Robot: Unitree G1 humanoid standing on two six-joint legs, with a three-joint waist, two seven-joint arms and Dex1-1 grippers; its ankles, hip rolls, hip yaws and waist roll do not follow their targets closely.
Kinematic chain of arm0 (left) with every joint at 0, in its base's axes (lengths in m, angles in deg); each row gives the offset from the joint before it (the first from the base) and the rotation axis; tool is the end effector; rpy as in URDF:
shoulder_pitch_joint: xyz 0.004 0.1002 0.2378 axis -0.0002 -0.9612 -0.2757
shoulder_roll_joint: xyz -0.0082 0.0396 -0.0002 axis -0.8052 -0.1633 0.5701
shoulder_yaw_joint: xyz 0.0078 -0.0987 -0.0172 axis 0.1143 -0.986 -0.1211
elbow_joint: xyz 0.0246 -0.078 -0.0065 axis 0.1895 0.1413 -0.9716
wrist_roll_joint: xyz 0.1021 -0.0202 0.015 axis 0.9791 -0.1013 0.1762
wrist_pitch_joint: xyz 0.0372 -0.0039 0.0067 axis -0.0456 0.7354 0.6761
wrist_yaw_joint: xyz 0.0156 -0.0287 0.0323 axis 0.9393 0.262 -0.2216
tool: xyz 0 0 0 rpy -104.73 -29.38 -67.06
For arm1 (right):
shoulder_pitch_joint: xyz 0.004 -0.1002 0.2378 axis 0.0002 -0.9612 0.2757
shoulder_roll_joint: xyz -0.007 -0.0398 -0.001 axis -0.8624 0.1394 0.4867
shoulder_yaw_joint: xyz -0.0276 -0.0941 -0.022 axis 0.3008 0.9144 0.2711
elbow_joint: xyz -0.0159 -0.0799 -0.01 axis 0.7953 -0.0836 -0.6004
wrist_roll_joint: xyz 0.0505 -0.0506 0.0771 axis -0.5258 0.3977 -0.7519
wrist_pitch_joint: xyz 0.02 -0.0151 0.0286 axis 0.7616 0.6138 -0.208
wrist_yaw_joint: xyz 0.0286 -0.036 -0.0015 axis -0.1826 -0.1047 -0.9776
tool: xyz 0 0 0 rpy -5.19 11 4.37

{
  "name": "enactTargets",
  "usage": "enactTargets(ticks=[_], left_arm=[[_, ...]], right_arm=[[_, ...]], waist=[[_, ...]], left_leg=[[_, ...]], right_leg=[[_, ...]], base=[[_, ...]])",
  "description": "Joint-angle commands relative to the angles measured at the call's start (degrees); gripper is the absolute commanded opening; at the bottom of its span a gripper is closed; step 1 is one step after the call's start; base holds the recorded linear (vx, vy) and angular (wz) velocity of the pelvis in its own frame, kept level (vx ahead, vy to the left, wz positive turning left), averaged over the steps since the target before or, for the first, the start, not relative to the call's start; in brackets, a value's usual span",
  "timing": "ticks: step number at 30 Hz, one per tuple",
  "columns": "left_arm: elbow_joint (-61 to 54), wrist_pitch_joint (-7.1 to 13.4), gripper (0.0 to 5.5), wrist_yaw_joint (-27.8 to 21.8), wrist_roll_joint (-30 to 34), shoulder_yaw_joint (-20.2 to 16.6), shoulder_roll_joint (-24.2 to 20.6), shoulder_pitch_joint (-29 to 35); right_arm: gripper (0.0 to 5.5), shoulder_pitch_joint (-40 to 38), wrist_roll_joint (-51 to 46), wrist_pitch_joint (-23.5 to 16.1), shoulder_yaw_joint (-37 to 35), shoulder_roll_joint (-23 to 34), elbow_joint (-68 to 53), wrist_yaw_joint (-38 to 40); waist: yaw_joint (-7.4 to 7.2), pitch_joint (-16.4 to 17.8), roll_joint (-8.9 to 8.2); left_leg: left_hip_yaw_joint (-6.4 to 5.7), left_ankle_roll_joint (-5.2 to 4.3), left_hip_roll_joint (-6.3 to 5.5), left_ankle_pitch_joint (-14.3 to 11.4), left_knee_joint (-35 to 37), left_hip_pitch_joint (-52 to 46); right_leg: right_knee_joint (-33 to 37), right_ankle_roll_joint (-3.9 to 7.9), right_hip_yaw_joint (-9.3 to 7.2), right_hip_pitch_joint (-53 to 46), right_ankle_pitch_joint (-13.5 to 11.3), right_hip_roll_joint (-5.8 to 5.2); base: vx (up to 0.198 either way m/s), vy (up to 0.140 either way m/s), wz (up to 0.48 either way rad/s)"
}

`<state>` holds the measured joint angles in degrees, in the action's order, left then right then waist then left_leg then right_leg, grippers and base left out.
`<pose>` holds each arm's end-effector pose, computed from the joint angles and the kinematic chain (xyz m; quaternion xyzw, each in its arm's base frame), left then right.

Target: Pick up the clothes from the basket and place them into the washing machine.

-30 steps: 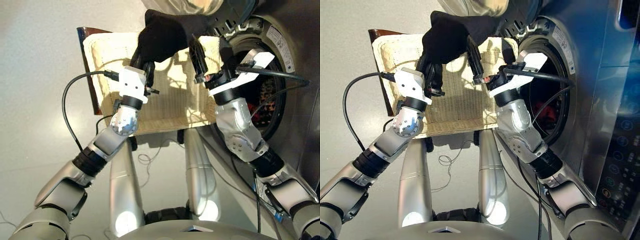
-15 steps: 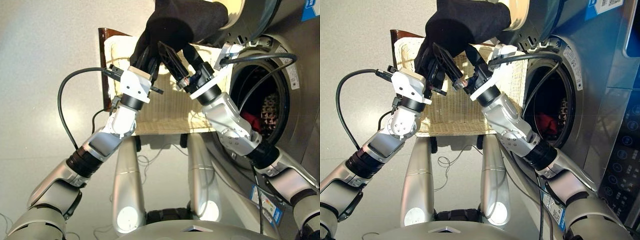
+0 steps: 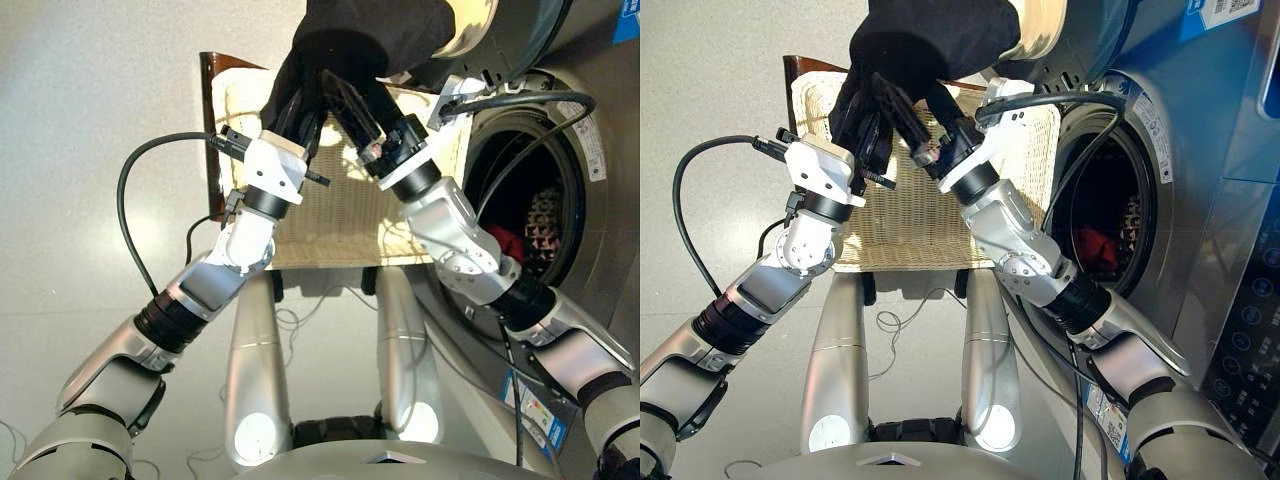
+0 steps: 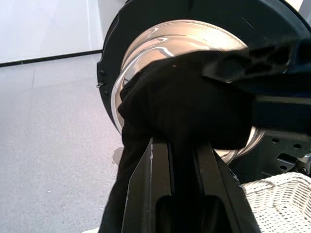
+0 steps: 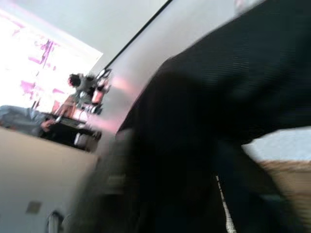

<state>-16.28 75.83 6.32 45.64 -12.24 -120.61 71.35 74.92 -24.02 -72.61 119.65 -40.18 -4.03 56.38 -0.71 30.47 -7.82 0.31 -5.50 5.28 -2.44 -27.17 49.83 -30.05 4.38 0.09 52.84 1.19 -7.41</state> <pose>0.2562 0.1119 0.1710 0.1582 -0.3825 -0.1672 0.8948 0.2693 -0.0856 0.2044 0.2880 -0.2253 0.3873 0.8463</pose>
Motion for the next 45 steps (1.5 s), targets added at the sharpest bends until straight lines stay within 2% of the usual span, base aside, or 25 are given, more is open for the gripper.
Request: enactTargets(ticks=[1,10,18,19,20,21,22,23,26,32,41,45], left_arm=[[-10.6,3.8,0.00,0.3,3.9,2.5,2.0,1.8],[-10.2,3.5,0.00,2.5,5.4,3.2,3.0,2.4],[-9.7,4.2,0.00,2.9,4.4,4.1,3.7,2.8],[-9.6,4.2,0.88,3.0,4.2,4.3,3.9,2.7],[-9.5,4.5,2.42,3.1,3.9,4.4,3.9,2.8],[-9.5,4.6,3.58,3.1,3.8,4.6,3.9,2.8],[-9.4,4.8,5.18,3.1,3.6,4.6,4.0,2.6],[-9.2,5.0,5.50,3.2,3.4,4.8,4.1,2.7],[-8.9,6.0,5.50,3.9,2.7,5.1,4.3,2.2],[-8.1,9.2,5.50,2.4,-6.3,3.7,6.8,1.3],[-7.6,9.8,5.50,4.4,-5.9,2.1,8.8,2.9],[-7.2,9.8,5.50,5.6,-5.4,2.2,9.5,3.7]], right_arm=[[0.00,3.1,4.0,-3.9,-2.1,-1.3,-4.6,1.4],[0.00,1.4,9.1,-5.7,-4.5,-4.6,-3.0,6.2],[0.00,-0.3,15.1,-8.6,-7.7,-7.8,0.0,11.1],[0.00,-0.8,15.9,-9.4,-8.4,-8.7,0.8,12.2],[0.00,-1.2,17.0,-9.7,-9.1,-9.3,1.5,13.2],[0.00,-1.9,18.3,-10.2,-9.8,-9.9,2.5,14.4],[0.00,-2.5,19.0,-10.5,-10.4,-10.5,3.7,15.2],[0.00,-3.1,20.1,-11.0,-11.2,-11.3,5.0,16.4],[0.00,-4.8,24.1,-12.3,-14.0,-13.5,10.0,21.3],[0.00,-6.0,30.7,-13.8,-19.8,-17.2,23.6,30.0],[0.00,-5.6,32.6,-17.2,-27.4,-19.8,36.3,38.6],[0.00,-4.2,28.5,-18.2,-30.1,-21.6,41.1,40.5]], waist=[[-1.42,-0.7,5.66],[-1.54,-0.7,5.91],[-1.60,-0.7,6.21],[-1.59,-0.7,6.29],[-1.56,-0.7,6.37],[-1.56,-0.7,6.49],[-1.53,-0.7,6.64],[-1.51,-0.7,6.83],[-1.44,-0.7,7.30],[-1.22,-0.7,8.25],[-1.13,-0.7,9.36],[-1.02,-0.7,9.73]], left_leg=[[3.29,-1.31,-0.91,2.7,2.0,0.7],[3.48,-1.08,-0.74,2.7,1.8,1.1],[3.52,-0.90,-0.86,2.5,1.6,1.2],[3.51,-0.88,-0.90,2.5,1.5,1.4],[3.47,-0.84,-0.97,2.5,1.5,1.4],[3.50,-0.82,-0.99,2.5,1.5,1.4],[3.52,-0.79,-1.05,2.5,1.5,1.4],[3.57,-0.74,-1.06,2.4,1.5,1.4],[3.66,-0.58,-1.23,2.4,1.5,1.5],[3.48,-0.46,-1.59,2.3,1.5,1.6],[3.52,-0.43,-1.91,2.4,1.5,2.1],[3.70,-0.39,-2.03,2.2,1.5,2.0]], right_leg=[[2.2,3.02,1.38,0.4,-1.2,0.43],[2.1,3.01,1.36,0.9,-1.3,0.38],[2.1,3.09,1.42,1.0,-1.3,0.18],[1.9,3.09,1.40,1.1,-1.3,0.14],[1.9,3.11,1.46,1.1,-1.3,0.14],[1.9,3.14,1.45,1.1,-1.3,0.07],[1.9,3.14,1.45,1.2,-1.3,0.03],[1.8,3.16,1.41,1.3,-1.2,-0.01],[1.8,3.19,1.41,1.3,-1.2,-0.08],[1.9,3.16,1.48,1.4,-1.1,-0.20],[2.2,3.20,1.60,1.6,-1.2,-0.42],[2.3,3.26,1.78,1.6,-1.2,-0.51]], base=[[0.000,0.000,0.000],[0.000,0.000,0.000],[0.000,0.000,0.000],[0.000,0.000,0.000],[0.000,0.000,0.000],[0.000,0.000,0.000],[0.000,0.000,0.000],[0.000,0.000,0.000],[0.000,0.000,0.000],[0.000,0.000,0.000],[0.000,0.000,0.000],[0.000,0.000,0.000]])
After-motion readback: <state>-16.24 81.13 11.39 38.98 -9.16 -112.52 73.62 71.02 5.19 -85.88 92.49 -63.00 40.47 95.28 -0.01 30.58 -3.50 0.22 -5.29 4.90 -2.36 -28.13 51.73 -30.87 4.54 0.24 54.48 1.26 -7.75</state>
